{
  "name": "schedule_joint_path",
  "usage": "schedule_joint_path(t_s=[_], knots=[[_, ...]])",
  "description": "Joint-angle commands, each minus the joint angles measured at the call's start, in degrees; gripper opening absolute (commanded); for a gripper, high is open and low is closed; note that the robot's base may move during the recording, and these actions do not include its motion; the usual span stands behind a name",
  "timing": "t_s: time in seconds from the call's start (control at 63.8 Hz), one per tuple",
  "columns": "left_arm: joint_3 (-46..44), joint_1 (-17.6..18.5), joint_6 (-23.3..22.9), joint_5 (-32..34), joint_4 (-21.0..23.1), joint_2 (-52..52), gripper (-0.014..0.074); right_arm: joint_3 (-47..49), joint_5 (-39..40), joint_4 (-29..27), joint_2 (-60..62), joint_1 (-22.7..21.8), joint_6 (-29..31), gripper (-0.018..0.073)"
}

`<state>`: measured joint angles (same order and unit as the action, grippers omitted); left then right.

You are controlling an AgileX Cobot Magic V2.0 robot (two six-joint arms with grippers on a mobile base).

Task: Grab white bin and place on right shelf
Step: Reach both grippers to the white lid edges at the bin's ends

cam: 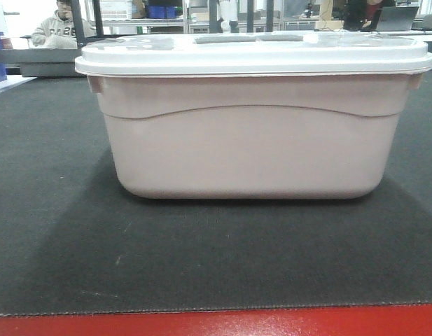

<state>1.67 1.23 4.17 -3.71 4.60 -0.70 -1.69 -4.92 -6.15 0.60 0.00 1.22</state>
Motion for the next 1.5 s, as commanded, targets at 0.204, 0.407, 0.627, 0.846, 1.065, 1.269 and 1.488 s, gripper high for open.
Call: schedule_joint_path(t_s=[0.204, 0.407, 0.627, 0.846, 1.065, 1.269, 1.488], knots=[[1.22, 0.23, -0.14, 5.21, 0.02, -0.71, -0.0117, 0.25, 4.92, -0.26, 0.44, -0.03, 0.16, 0.0063], [1.22, 0.23, -0.14, 5.21, 0.02, -0.71, -0.0117, 0.25, 4.92, -0.26, 0.44, -0.03, 0.16, 0.0063], [1.22, 0.23, -0.14, 5.76, 0.26, -0.71, -0.0117, 0.25, 5.43, -0.26, 0.44, -0.03, 0.16, 0.0063], [1.22, 0.23, -0.64, 6.07, 1.66, -0.71, -0.0117, 0.25, 7.26, -0.26, 0.44, -0.03, 0.16, 0.0063], [-1.11, 0.23, -0.64, 17.05, 7.75, 0.08, -0.0117, 1.07, 11.99, 0.29, 0.44, -0.03, 0.68, 0.0063], [-19.17, 0.35, -0.64, 9.00, 4.97, 7.27, -0.0117, 13.21, 13.09, -3.16, -2.18, -0.03, 0.62, 0.0063], [-39.64, 1.50, -0.64, -3.65, 4.26, 20.99, -0.0111, 30.24, 7.41, -3.54, -15.17, -0.03, 0.68, 0.0080]])
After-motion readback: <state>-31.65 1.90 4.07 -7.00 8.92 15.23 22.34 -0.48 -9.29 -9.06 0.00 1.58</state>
